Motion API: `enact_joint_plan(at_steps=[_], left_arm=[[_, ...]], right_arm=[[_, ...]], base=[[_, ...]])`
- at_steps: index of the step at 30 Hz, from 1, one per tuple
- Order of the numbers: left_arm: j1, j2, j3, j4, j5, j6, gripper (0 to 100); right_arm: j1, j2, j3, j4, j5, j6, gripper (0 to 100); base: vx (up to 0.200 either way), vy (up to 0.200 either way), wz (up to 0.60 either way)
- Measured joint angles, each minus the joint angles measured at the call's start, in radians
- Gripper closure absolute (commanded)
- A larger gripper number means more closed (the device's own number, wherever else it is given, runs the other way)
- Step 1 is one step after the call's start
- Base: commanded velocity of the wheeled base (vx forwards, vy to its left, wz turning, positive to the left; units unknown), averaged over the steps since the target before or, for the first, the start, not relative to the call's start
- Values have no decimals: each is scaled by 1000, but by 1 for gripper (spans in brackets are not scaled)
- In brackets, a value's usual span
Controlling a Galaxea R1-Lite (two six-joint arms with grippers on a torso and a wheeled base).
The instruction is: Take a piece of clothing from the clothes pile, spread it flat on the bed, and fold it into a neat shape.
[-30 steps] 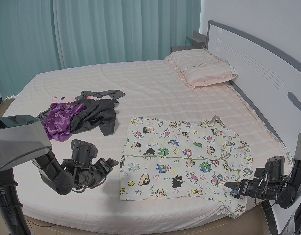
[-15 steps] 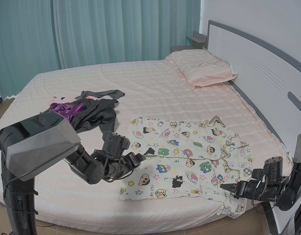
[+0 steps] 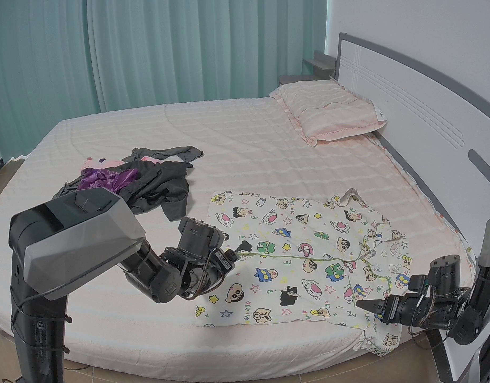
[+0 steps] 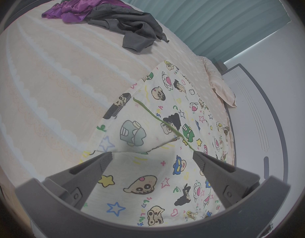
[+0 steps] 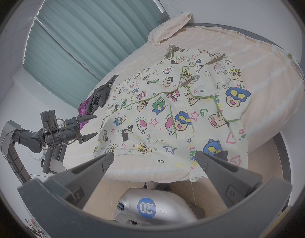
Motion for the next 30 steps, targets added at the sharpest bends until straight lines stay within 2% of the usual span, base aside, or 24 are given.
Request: enact_joint_plan(at_steps=[7, 12, 16, 23, 26, 30], left_arm=[[-9, 0, -11, 1, 9, -2, 0], [-9, 2, -9, 0, 42, 7, 0], [8, 2, -10, -1, 52, 50, 0], [32, 4, 12, 11, 40, 239, 0], [48, 5, 46, 7, 4, 342, 0], [60, 9, 88, -31, -41, 425, 0]], right_arm=[[1, -3, 0, 1, 0, 0, 0], [1, -5, 0, 1, 0, 0, 0], [0, -6, 0, 1, 0, 0, 0], [0, -6, 0, 1, -1, -1, 0], [0, -6, 0, 2, -1, -1, 0], [2, -6, 0, 4, -2, -1, 0]], base=[[0, -200, 0], [0, 0, 0], [0, 0, 0], [0, 0, 0], [0, 0, 0], [0, 0, 0]])
